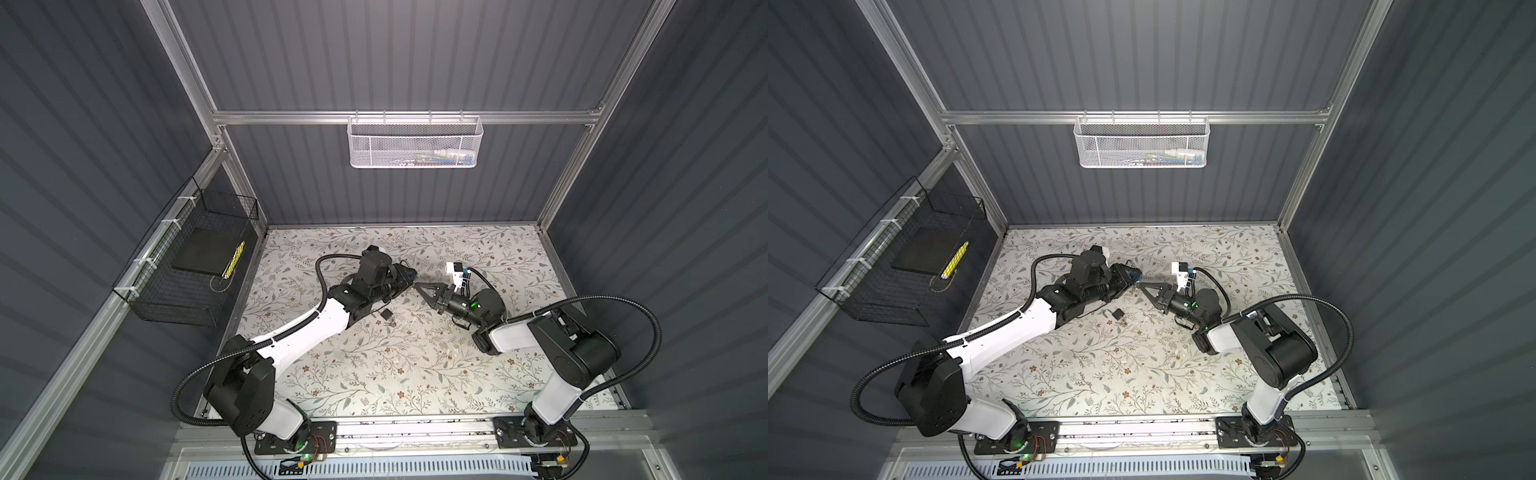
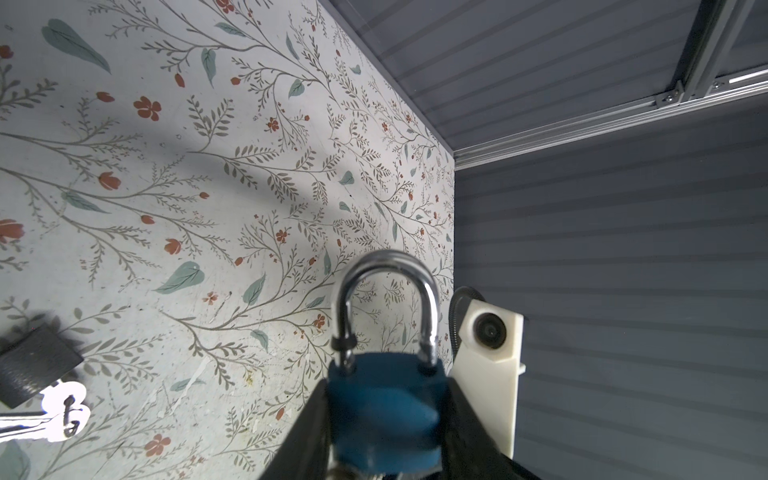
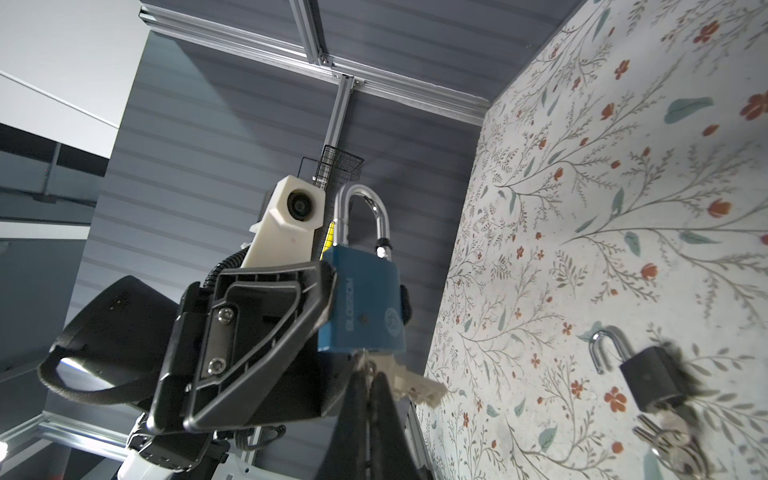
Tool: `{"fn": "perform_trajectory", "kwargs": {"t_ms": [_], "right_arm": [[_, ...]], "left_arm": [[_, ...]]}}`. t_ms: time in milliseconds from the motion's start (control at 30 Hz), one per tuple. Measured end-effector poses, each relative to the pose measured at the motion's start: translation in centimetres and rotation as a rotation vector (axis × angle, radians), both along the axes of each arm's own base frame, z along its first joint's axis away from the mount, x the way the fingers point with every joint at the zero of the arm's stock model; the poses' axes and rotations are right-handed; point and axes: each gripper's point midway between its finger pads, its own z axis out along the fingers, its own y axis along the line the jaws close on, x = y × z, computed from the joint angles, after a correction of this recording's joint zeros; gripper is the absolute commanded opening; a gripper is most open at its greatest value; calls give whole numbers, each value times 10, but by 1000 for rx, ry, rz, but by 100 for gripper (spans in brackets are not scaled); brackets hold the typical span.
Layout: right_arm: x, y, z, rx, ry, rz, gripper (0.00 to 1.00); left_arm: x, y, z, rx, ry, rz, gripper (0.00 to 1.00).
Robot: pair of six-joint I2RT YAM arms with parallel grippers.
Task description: Unlock with the key
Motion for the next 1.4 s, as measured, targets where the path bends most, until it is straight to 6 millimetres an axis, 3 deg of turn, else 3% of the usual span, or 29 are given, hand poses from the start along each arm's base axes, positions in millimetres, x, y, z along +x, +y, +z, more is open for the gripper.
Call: {"fn": "perform_trajectory", "kwargs": {"t_ms": [200,533,767,900,1067,1400], "right_arm": [[0,0,3,8,-6,7,0],[-12,-4,-12,-191,-33,-13,30],[-30,-28,-33,-415,-82,-81,43],[-37,-35,-28,-504,-172,-125,51],[-36,-40,-22,-566,-272,-192,53],[-29,-36,-43,-609,-338,-246,54]], "left_arm": [[0,0,3,-8,-15,-1,6],[-7,7,-11,77,104,11,11],[-9,12,-41,114,237,35,12],[-12,10,-61,121,313,31,12],[-18,4,-64,93,364,11,13],[-21,-7,-56,29,395,-20,13]]}}
